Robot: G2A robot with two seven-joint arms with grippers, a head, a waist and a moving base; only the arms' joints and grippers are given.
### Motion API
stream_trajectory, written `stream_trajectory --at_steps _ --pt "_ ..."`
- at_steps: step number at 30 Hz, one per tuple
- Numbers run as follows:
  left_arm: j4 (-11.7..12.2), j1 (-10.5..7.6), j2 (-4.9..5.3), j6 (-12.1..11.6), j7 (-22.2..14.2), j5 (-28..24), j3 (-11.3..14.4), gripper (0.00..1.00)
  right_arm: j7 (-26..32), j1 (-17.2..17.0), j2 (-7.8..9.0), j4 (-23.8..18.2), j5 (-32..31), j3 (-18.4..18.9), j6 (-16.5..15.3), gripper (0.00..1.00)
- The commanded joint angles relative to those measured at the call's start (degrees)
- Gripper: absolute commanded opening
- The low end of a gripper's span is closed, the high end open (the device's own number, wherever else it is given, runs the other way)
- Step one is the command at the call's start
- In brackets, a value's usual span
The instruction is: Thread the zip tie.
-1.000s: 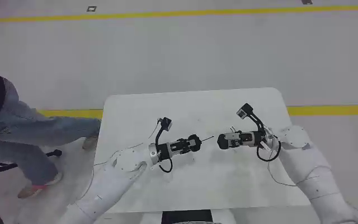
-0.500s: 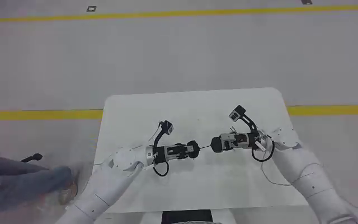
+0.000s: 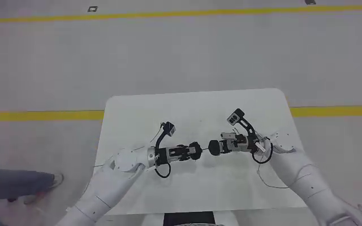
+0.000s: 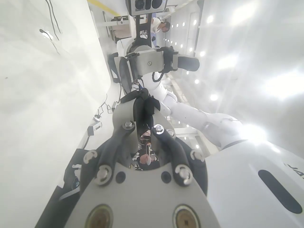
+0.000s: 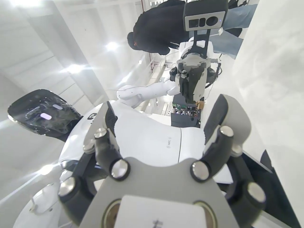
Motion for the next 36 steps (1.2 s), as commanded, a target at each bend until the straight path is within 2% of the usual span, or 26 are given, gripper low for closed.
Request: stream_trajectory --at_steps 1,11,15,20,25,36 --pt "0.0 0.0 0.0 0.0 0.0 0.0 0.0 0.0 0.0 0.5 0.03 0.5 -0.2 -0.8 0.0 0.42" --pt "0.0 0.0 0.0 0.0 0.0 0.0 0.0 0.0 0.0 1.4 -0.03 3.2 -0.3 -2.6 0.0 0.25" --pt "0.0 0.0 0.0 0.0 0.0 0.0 0.0 0.0 0.0 1.2 0.17 3.8 -0.9 -2.1 0.0 0.24" --pt "0.0 0.0 0.0 0.0 0.0 0.0 0.0 0.0 0.0 1.0 0.43 4.3 -1.7 -1.4 0.0 0.28" --pt "0.0 0.0 0.0 0.0 0.0 0.0 0.0 0.0 0.0 1.0 0.56 4.8 -2.1 -1.1 0.0 0.19" --pt "0.0 0.0 0.0 0.0 0.0 0.0 0.0 0.0 0.0 1.1 0.4 4.7 -2.7 -1.2 0.0 0.15"
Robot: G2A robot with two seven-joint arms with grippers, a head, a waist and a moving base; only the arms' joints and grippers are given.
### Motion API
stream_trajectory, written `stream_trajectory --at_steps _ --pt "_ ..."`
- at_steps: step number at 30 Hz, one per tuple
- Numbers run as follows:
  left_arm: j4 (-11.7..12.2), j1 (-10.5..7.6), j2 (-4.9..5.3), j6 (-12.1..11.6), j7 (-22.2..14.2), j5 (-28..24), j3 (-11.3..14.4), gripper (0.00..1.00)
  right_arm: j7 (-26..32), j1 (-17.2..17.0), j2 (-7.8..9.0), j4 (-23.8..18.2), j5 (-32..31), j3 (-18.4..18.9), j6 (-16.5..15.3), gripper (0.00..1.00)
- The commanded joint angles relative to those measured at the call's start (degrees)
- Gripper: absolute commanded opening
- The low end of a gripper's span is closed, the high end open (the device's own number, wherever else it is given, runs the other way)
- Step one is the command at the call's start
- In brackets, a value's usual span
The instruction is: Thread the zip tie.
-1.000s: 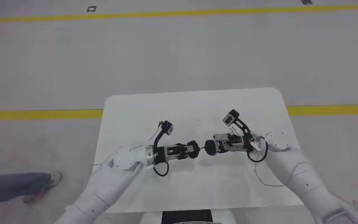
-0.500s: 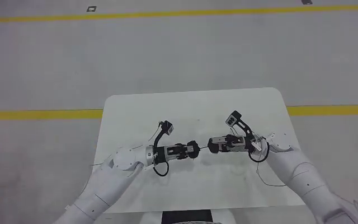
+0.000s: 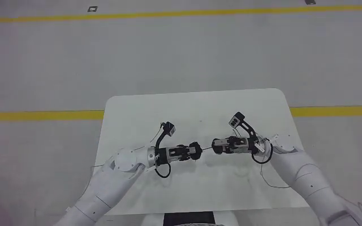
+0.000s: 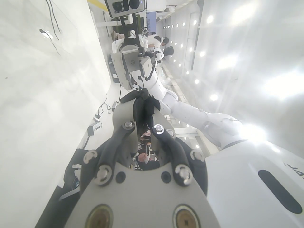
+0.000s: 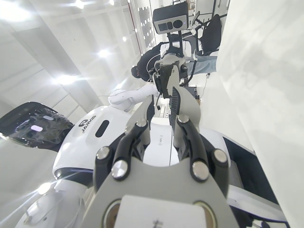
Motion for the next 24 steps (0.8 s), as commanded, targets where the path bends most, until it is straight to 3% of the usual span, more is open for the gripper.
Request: stream_trajectory --at_steps 1,3,11,24 --pt "0.0 0.0 0.0 0.0 0.0 0.0 0.0 0.0 0.0 -0.1 -0.01 -0.1 -0.1 0.1 0.0 0.13" --pt "0.0 0.0 0.0 0.0 0.0 0.0 0.0 0.0 0.0 -0.2 -0.01 -0.3 -0.3 0.2 0.0 0.09" --pt "0.0 0.0 0.0 0.0 0.0 0.0 0.0 0.0 0.0 -0.6 0.06 -1.1 -0.6 0.8 0.0 0.13" --pt "0.0 0.0 0.0 0.0 0.0 0.0 0.0 0.0 0.0 -1.6 0.17 -2.9 -1.2 2.0 0.0 0.09"
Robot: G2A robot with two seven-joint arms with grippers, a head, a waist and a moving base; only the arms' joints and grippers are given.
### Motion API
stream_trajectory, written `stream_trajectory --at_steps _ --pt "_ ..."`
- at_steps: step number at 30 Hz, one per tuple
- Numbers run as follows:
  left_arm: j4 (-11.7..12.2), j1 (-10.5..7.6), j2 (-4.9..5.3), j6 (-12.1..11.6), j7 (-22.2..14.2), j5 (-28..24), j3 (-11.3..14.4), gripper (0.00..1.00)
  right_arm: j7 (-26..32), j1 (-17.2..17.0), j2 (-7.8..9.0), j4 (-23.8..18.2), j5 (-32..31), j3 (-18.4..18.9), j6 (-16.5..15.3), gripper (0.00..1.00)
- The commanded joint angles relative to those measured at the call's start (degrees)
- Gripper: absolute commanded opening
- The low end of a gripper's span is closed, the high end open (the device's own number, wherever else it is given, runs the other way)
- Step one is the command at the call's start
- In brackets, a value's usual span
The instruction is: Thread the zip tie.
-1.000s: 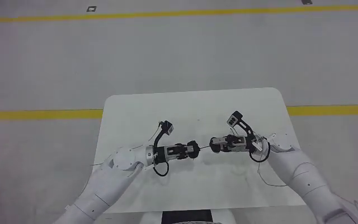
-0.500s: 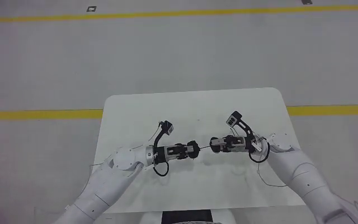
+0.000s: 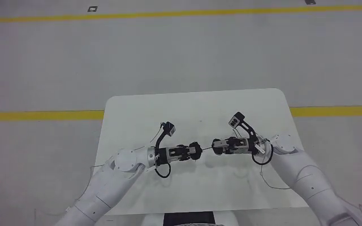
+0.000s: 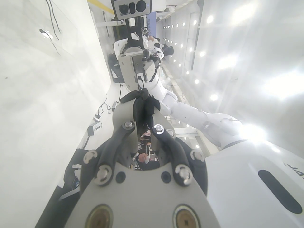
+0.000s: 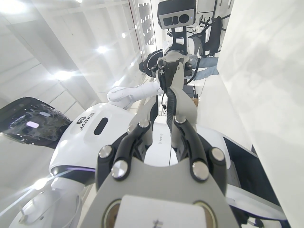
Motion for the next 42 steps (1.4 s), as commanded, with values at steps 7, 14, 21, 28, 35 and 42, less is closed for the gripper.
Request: stream_trajectory --at_steps 7,14,21,28,35,42 --pt "0.0 0.0 0.0 0.0 0.0 0.0 0.0 0.0 0.0 -0.4 -0.03 -0.3 -0.6 0.5 0.0 0.09" --pt "0.0 0.0 0.0 0.0 0.0 0.0 0.0 0.0 0.0 -0.5 -0.14 -0.1 -0.7 0.7 0.0 0.07" --pt "0.0 0.0 0.0 0.0 0.0 0.0 0.0 0.0 0.0 -0.5 -0.26 0.2 -0.7 0.8 0.0 0.0" --pt "0.0 0.0 0.0 0.0 0.0 0.0 0.0 0.0 0.0 -0.6 -0.34 0.2 -1.1 1.1 0.0 0.0" --pt "0.0 0.03 -0.01 0.1 0.3 0.0 0.0 0.08 0.0 -1.0 -0.57 -0.1 -1.3 1.3 0.0 0.0" --pt "-0.9 0.11 0.02 0.5 1.8 0.3 0.6 0.22 0.0 -1.0 -0.79 -0.1 -1.2 1.3 0.0 0.0"
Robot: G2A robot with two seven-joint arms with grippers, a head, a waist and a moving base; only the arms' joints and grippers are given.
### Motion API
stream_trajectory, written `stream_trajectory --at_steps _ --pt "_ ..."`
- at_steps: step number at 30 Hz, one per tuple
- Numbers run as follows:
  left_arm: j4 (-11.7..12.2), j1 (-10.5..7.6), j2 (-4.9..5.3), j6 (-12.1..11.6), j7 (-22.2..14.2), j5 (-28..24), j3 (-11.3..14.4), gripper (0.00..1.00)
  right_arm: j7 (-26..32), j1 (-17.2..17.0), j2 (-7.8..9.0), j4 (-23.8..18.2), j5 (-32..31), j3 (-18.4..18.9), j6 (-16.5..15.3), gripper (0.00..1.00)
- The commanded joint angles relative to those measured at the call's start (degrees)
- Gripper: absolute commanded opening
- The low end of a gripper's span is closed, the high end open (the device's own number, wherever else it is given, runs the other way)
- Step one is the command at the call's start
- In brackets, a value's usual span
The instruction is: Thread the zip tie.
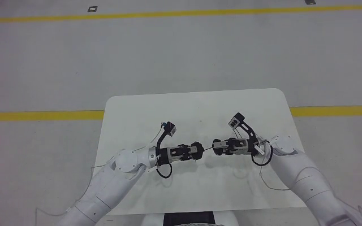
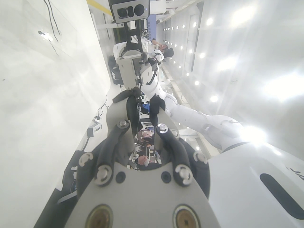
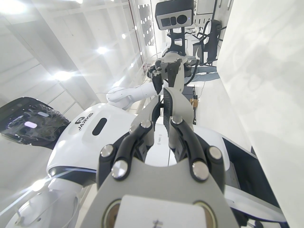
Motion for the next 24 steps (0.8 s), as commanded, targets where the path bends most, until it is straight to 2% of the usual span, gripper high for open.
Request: stream_trajectory --at_steps 1,2,3,4,19,24 --pt "0.0 -0.03 0.04 0.0 0.0 -0.1 0.0 0.33 0.0 0.0 -0.03 0.0 -0.1 0.0 0.0 0.0" --pt "0.0 -0.05 0.06 0.0 0.0 0.0 0.1 0.53 0.0 0.0 -0.04 0.0 -0.1 0.0 0.0 0.0" --pt "-0.1 -0.06 0.08 0.0 0.1 0.0 0.1 0.87 0.0 0.0 -0.04 0.0 -0.1 0.0 0.0 0.0" --pt "-0.1 -0.08 0.1 0.1 0.1 0.1 0.2 1.0 0.0 0.0 -0.05 0.0 -0.1 0.0 0.0 0.0" --pt "-0.5 -1.0 -0.25 0.1 2.4 0.2 2.5 1.0 0.0 0.0 -1.21 1.2 2.5 -0.8 0.0 0.0" --pt "-0.5 -1.19 -0.28 0.2 3.1 0.7 2.5 1.0 0.0 -0.1 -1.42 1.6 3.0 -0.8 0.0 0.0"
